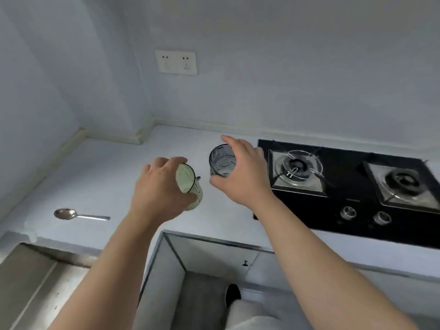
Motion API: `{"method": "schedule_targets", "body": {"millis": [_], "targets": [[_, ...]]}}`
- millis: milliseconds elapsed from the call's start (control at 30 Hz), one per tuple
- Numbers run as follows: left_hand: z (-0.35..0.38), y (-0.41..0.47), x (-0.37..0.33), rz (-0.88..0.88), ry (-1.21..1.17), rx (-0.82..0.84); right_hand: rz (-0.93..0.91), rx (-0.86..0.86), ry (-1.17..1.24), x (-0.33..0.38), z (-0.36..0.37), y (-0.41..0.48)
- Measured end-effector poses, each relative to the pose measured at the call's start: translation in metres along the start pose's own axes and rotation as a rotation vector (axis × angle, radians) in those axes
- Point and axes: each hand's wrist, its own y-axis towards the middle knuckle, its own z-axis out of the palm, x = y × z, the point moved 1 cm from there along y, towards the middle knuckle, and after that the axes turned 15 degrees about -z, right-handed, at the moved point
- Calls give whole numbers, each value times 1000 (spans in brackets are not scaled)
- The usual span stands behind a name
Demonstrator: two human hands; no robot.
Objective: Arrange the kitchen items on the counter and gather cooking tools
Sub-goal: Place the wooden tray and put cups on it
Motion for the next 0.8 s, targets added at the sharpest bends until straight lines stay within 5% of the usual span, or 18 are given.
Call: {"method": "schedule_targets", "body": {"millis": [433,800], "targets": [[106,-139,-286,559,59,197,455,-367,-186,-157,-239,-211],[256,-317,-536,714,12,420,783,-524,-298,-312,-447,-433]]}}
